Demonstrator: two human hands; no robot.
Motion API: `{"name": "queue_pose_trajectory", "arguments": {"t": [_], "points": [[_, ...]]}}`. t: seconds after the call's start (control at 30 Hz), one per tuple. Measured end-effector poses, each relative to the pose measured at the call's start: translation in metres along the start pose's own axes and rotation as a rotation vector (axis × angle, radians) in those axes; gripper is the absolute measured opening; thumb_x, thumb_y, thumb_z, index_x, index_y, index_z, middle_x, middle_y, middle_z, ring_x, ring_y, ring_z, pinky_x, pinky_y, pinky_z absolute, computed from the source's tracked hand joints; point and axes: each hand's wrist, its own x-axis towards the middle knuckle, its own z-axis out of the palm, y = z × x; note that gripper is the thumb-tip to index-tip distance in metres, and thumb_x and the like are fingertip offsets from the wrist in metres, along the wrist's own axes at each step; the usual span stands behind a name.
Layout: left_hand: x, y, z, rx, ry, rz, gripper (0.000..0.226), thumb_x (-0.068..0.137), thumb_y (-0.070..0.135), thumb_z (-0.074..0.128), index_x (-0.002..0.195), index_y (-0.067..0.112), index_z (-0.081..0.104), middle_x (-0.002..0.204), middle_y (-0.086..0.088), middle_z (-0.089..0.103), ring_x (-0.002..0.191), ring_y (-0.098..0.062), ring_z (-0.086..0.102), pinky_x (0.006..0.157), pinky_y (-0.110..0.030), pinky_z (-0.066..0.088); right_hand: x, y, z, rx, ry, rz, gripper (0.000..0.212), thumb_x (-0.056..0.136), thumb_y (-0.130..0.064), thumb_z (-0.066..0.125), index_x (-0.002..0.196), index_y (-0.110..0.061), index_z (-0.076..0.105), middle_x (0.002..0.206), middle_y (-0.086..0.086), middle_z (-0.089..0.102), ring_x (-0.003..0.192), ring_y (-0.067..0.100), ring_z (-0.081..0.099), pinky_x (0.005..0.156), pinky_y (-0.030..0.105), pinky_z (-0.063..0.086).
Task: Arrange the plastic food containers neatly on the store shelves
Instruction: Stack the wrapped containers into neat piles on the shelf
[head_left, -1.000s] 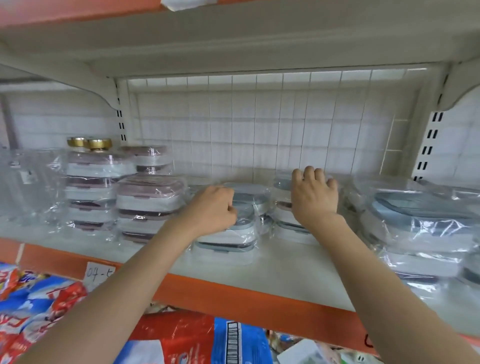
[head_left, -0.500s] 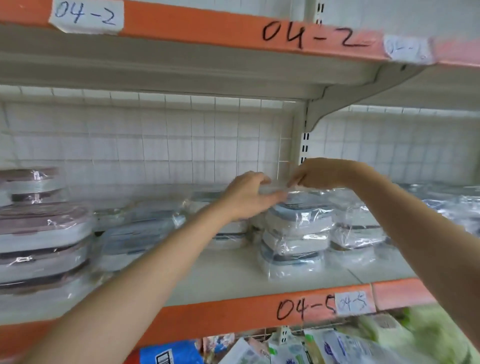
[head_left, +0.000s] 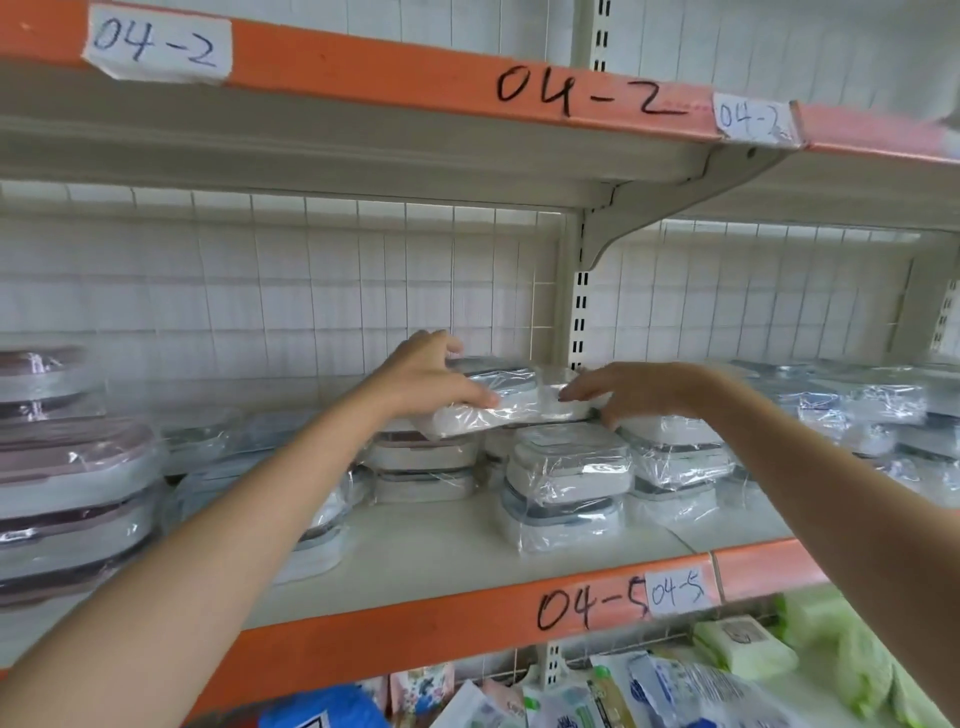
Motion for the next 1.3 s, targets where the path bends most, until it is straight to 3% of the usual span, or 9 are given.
{"name": "queue_pose_trajectory", "arguments": {"t": [0.13,0.33,0.43,0.6,0.67,0.83,1.07,1.2,1.3], "points": [[-0.021,-0.024,-0.021,-0.065,-0.057,-0.066,0.069,0.068,0.037,0.082,0.126,0.019,0.049,0.129,0.003,0.050,0.113,-0.012,0.048,0.093,-0.028,0.039,0.010,0.001,0.025,0.015,-0.149,-0.018,0.091,0.076,-0.013,0.075,0.148,-0.028,0.021,0.155,-0.005,0.020,0.140,0.019,0.022,0.114,0.036,0.019],[-0.057,-0.041,-0.015,0.132,-0.284,-0.069,0.066,0.070,0.038,0.081,0.124,0.024,0.046,0.128,0.009,0.046,0.118,-0.009,0.045,0.102,-0.030,0.038,0.020,0.001,0.033,-0.363,-0.086,0.000,0.107,0.065,-0.047,0.081,0.149,-0.032,0.016,0.153,-0.003,0.021,0.140,0.025,0.012,0.115,0.053,0.016],[-0.064,-0.046,0.006,0.324,-0.276,0.013,0.068,0.072,0.042,0.078,0.127,0.020,0.044,0.128,0.008,0.040,0.113,-0.006,0.038,0.093,-0.023,0.035,0.013,-0.007,0.016,-0.321,-0.029,-0.020,0.107,0.062,-0.052,0.080,0.148,-0.029,0.020,0.148,-0.004,0.025,0.133,0.019,0.019,0.112,0.047,0.019],[-0.068,-0.046,0.036,0.415,-0.291,0.066,0.066,0.078,0.050,0.069,0.128,0.017,0.041,0.131,0.002,0.039,0.122,-0.015,0.038,0.101,-0.031,0.035,-0.003,-0.028,-0.013,-0.127,0.017,-0.074,0.088,0.068,-0.042,0.079,0.141,-0.023,0.034,0.136,-0.007,0.039,0.115,0.010,0.040,0.093,0.019,0.033],[-0.070,-0.048,0.035,0.532,-0.272,0.115,0.064,0.080,0.053,0.065,0.129,0.017,0.044,0.133,0.001,0.044,0.123,-0.017,0.039,0.102,-0.030,0.032,-0.003,-0.043,-0.013,-0.081,0.055,-0.108,0.083,0.070,-0.044,0.077,0.140,-0.024,0.035,0.131,-0.006,0.042,0.112,0.012,0.043,0.088,0.019,0.033],[-0.086,-0.060,-0.002,0.518,-0.055,0.188,0.049,0.085,0.054,0.059,0.124,0.024,0.055,0.131,0.008,0.048,0.122,-0.013,0.043,0.102,-0.030,0.033,0.016,-0.081,0.000,-0.021,0.160,-0.179,0.090,0.075,-0.053,0.068,0.148,-0.031,0.020,0.139,-0.004,0.032,0.126,0.021,0.034,0.107,0.037,0.029],[-0.110,-0.100,-0.119,0.583,0.252,0.027,0.018,0.093,0.026,0.054,0.103,0.019,0.066,0.112,0.002,0.061,0.107,-0.016,0.054,0.095,-0.032,0.040,0.074,-0.154,0.022,0.057,0.431,-0.325,0.080,0.071,-0.056,0.072,0.133,-0.019,0.038,0.124,0.002,0.052,0.110,0.021,0.045,0.096,0.042,0.043],[-0.132,-0.137,-0.168,0.676,0.224,-0.190,0.026,0.094,0.031,0.053,0.089,0.014,0.072,0.096,0.000,0.070,0.076,-0.009,0.056,0.068,-0.025,0.038,0.115,-0.198,0.034,0.071,0.396,-0.370,0.069,0.070,-0.059,0.071,0.122,-0.022,0.044,0.120,0.003,0.054,0.109,0.021,0.043,0.097,0.043,0.042],[-0.142,-0.155,-0.175,0.650,0.159,-0.251,0.031,0.092,0.037,0.057,0.082,0.012,0.073,0.085,-0.006,0.073,0.078,-0.020,0.066,0.066,-0.026,0.047,0.146,-0.228,0.047,0.076,0.303,-0.380,0.068,0.071,-0.061,0.069,0.122,-0.024,0.044,0.122,0.003,0.051,0.113,0.022,0.042,0.100,0.044,0.039]]}}
